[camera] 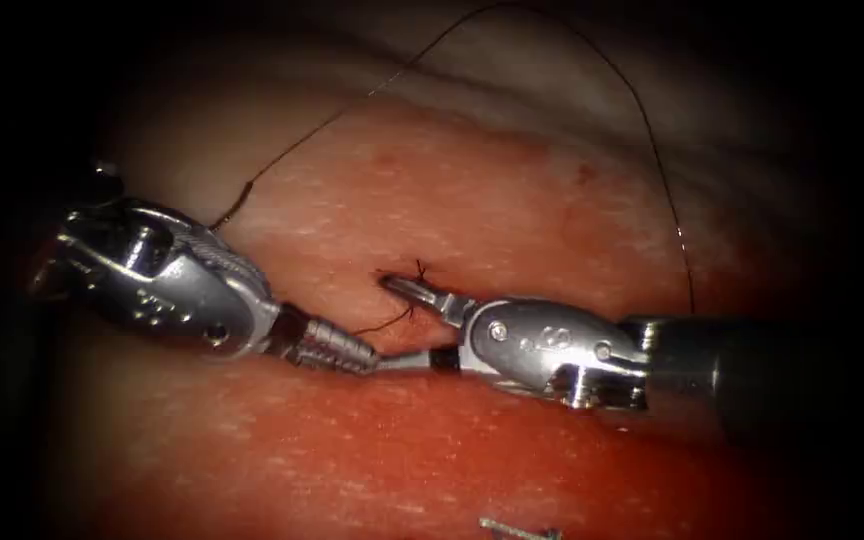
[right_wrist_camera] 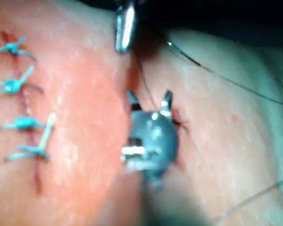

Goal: Wound Closure

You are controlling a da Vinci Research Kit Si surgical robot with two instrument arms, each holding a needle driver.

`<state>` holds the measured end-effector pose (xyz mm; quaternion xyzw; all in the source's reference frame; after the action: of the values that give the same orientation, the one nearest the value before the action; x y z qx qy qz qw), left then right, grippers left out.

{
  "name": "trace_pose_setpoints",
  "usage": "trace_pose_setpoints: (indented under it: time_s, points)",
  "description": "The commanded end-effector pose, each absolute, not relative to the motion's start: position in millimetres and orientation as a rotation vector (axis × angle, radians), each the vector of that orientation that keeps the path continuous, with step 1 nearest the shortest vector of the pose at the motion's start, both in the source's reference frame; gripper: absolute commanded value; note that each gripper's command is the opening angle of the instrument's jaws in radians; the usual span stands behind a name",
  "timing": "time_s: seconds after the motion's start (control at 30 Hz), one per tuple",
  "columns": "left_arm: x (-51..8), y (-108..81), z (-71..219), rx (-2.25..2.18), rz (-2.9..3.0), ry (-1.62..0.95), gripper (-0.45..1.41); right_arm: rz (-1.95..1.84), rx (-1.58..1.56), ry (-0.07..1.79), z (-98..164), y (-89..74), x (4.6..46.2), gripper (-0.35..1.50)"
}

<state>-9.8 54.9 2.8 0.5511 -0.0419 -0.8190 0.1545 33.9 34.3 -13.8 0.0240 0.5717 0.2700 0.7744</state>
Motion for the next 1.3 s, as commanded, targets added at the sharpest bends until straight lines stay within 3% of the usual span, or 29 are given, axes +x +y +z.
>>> trace_pose_setpoints:
  time_s: [0.03,0.37,0.63,0.73,0.87,1.1,1.3]
  points:
    - [-10.3,54.4,3.3,1.582,-2.348,-0.118,-0.35,0.58,0.044,1.24,-12.9,34.4,35.2,1.36]
    - [-10.6,54.6,3.0,1.582,-2.355,-0.118,-0.35,0.554,0.025,1.227,-9.8,34.4,38.0,1.36]
    - [-10.6,54.8,2.1,1.594,-2.36,-0.123,-0.35,0.543,0.024,1.221,-9.2,34.4,38.0,1.35]
    - [-10.7,54.7,2.0,1.596,-2.357,-0.119,-0.35,0.542,0.026,1.222,-9.4,34.4,37.9,1.26]
    - [-10.8,54.7,2.1,1.596,-2.357,-0.12,-0.35,0.523,0.042,1.227,-9.8,34.3,37.7,0.84]
    - [-10.8,54.7,2.3,1.595,-2.357,-0.121,-0.35,0.526,0.049,1.224,-10.5,34.3,37.9,0.91]
    - [-10.7,54.7,2.3,1.595,-2.357,-0.121,-0.35,0.526,0.049,1.224,-10.5,34.3,38.1,0.83]
